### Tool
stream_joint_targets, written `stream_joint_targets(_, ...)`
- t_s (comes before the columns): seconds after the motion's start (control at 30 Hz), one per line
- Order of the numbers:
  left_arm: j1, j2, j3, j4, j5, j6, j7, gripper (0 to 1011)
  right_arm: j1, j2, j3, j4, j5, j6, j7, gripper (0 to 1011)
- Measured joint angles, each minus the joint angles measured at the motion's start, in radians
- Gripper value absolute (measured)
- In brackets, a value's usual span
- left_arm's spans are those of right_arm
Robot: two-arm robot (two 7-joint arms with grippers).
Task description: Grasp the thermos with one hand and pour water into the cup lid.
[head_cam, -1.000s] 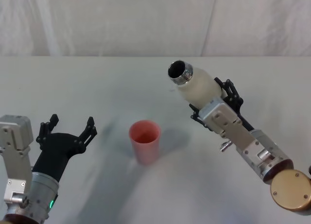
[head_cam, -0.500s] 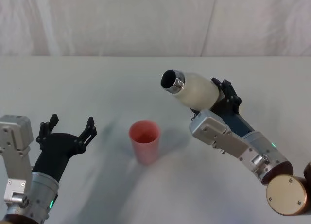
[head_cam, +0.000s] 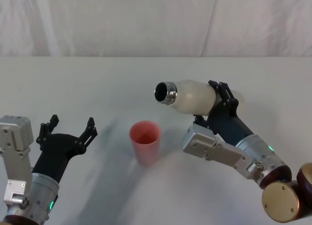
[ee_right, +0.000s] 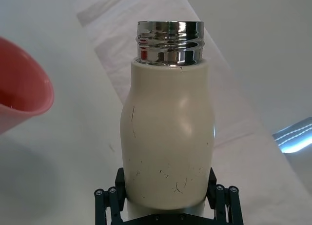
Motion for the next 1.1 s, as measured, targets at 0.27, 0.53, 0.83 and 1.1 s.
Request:
stream_joint_targets(0.27, 0.0, 0.0, 0.0, 0.0, 0.0, 0.0, 0.0, 1001, 0.009, 0.013, -0.02, 0.008, -0.058, 0.008, -0.018, 956)
stream_joint_targets(0.53, 0.0, 0.0, 0.0, 0.0, 0.0, 0.0, 0.0, 1001, 0.022, 0.029, -0.036, 0.015, -0.092, 0.011, -0.017, 956)
stream_joint_targets(0.83, 0.0, 0.0, 0.0, 0.0, 0.0, 0.0, 0.0, 1001, 0.038, 0.048, -0.055, 0.028, -0.129, 0.013, -0.011, 956)
stream_joint_targets(1.1, 0.0, 0.0, 0.0, 0.0, 0.0, 0.0, 0.0, 1001, 0.058, 0.054, -0.069, 0.05, -0.157, 0.015, -0.021, 956)
